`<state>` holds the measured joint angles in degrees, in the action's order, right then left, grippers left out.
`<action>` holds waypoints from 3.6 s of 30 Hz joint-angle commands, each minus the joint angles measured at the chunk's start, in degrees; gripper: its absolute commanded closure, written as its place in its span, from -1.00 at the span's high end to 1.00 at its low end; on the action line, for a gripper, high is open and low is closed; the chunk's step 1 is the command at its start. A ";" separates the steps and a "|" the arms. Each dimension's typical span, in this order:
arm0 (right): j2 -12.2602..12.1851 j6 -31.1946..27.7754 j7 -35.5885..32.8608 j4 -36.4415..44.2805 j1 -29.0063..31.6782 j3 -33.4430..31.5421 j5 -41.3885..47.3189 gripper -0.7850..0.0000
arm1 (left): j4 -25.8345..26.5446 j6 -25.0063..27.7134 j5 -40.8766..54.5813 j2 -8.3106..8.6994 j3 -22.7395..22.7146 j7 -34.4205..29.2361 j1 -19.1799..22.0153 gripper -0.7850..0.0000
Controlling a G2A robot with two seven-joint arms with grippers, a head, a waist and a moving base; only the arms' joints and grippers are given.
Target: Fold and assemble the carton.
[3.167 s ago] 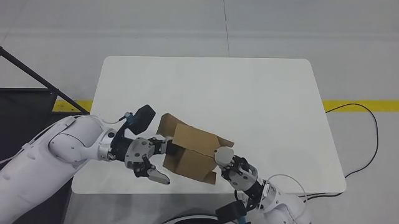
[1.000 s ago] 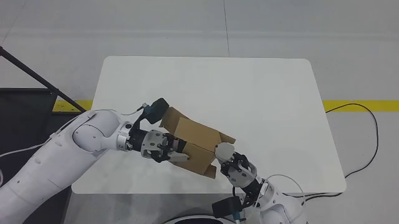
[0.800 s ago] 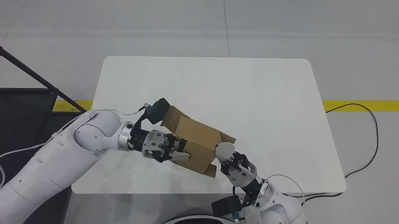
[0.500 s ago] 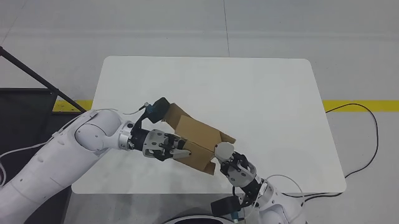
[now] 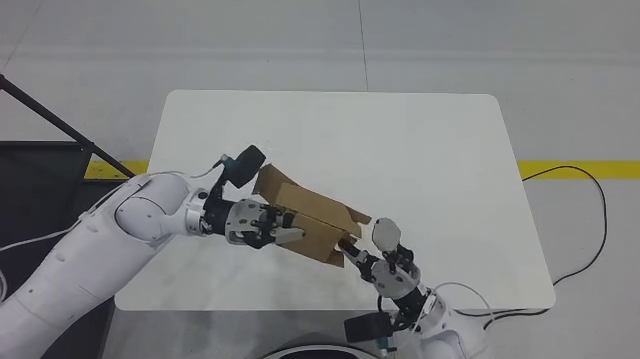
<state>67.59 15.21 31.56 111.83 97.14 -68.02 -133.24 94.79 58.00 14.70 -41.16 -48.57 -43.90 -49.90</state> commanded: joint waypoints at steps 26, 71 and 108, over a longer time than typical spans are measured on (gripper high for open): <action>-0.04 7.90 8.94 1.46 5.88 -5.64 18.42 1.00 | 3.03 0.00 5.62 0.37 -9.33 -1.31 -6.82 -1.00; -1.55 -36.05 4.45 1.91 2.95 -14.42 53.95 1.00 | 1.28 0.00 -3.57 -7.63 -11.29 13.52 -12.40 -1.00; -4.90 -64.15 -45.51 -2.41 -9.11 -14.39 115.64 1.00 | -1.22 0.00 9.03 -11.91 -14.43 5.57 -17.84 -1.00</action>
<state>62.90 -50.38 -11.13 109.17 88.70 -82.03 -20.35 93.58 58.00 23.59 -52.84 -62.59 -37.73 -67.36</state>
